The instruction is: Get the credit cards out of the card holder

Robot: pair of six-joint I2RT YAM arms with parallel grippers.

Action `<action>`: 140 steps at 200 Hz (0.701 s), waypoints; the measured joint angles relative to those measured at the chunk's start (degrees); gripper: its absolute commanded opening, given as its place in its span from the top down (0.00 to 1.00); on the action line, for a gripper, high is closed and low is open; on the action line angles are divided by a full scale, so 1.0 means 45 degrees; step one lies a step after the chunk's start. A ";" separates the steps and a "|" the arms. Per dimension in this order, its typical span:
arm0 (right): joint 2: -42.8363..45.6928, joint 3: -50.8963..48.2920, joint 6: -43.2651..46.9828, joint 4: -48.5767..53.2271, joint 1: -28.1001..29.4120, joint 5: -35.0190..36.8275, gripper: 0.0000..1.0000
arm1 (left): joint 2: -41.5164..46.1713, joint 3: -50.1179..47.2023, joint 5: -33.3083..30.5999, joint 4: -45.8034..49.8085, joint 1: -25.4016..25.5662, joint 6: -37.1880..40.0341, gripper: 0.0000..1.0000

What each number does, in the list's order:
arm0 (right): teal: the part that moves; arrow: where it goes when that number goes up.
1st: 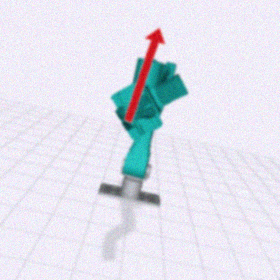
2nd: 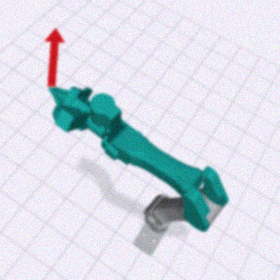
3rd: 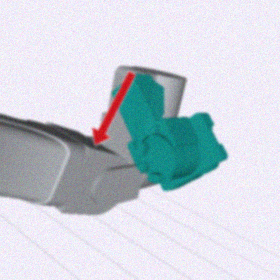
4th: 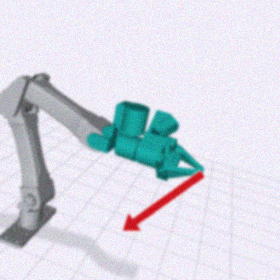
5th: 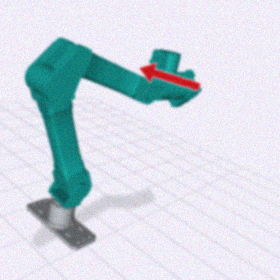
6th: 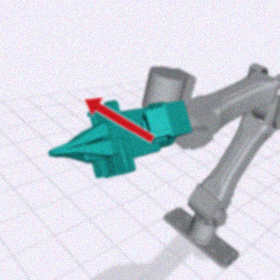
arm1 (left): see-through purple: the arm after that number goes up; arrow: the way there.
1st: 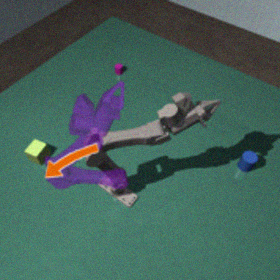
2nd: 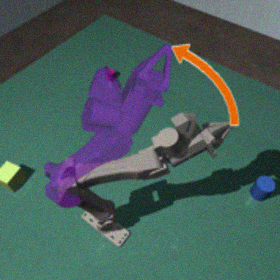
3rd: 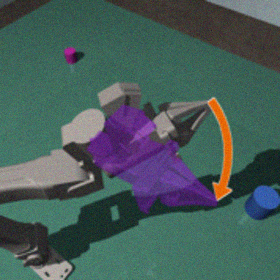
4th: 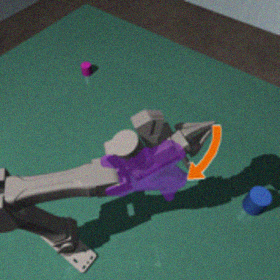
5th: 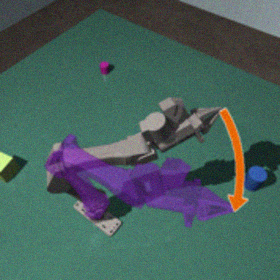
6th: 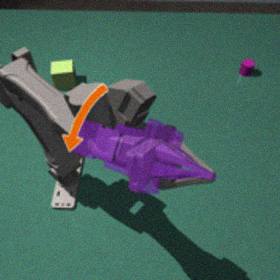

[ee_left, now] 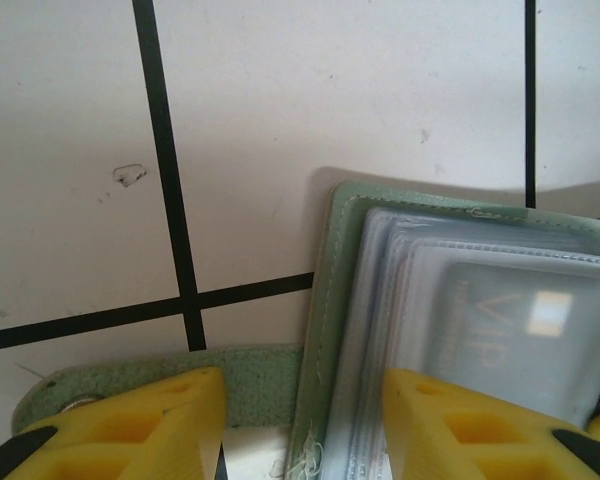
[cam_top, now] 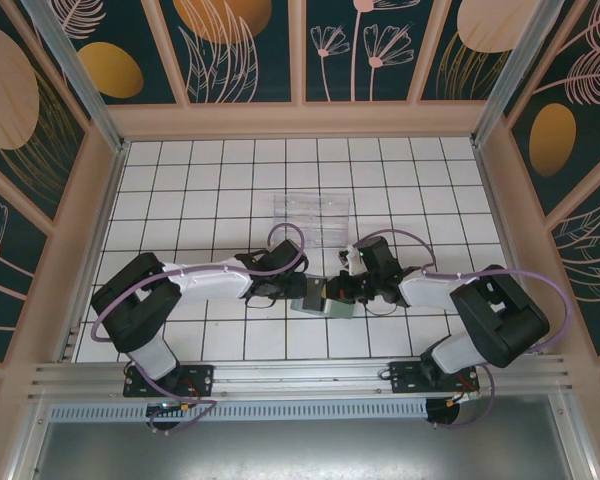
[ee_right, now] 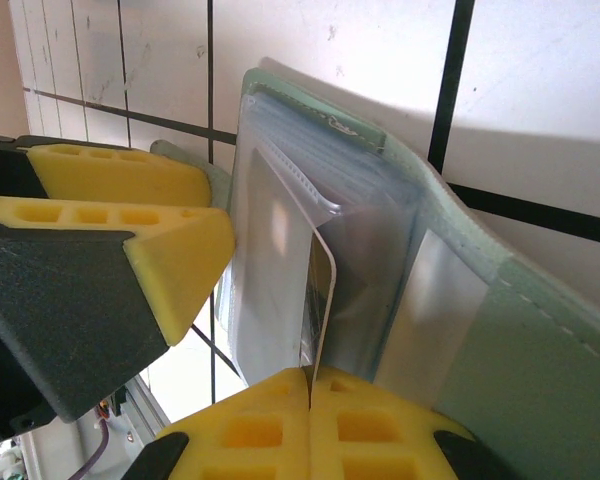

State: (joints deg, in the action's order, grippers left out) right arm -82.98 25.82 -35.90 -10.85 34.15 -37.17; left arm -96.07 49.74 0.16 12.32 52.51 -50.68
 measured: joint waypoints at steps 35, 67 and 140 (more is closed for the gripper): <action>0.0000 0.0000 0.0000 0.0005 0.0000 -0.0005 1.00 | 0.0029 0.0000 -0.0005 -0.0019 0.0000 0.0000 0.53; 0.0000 0.0000 0.0000 0.0000 0.0000 0.0000 1.00 | 0.0092 0.0000 0.0005 -0.0024 0.0000 0.0000 0.50; 0.0000 0.0000 0.0000 0.0044 0.0000 0.0000 1.00 | -0.0024 0.0000 0.0136 -0.0053 0.0000 0.0010 0.57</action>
State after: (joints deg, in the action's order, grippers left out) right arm -82.98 25.82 -35.90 -10.66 34.15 -37.17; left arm -96.18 49.74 0.78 12.08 52.51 -50.63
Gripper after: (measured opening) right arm 0.052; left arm 0.452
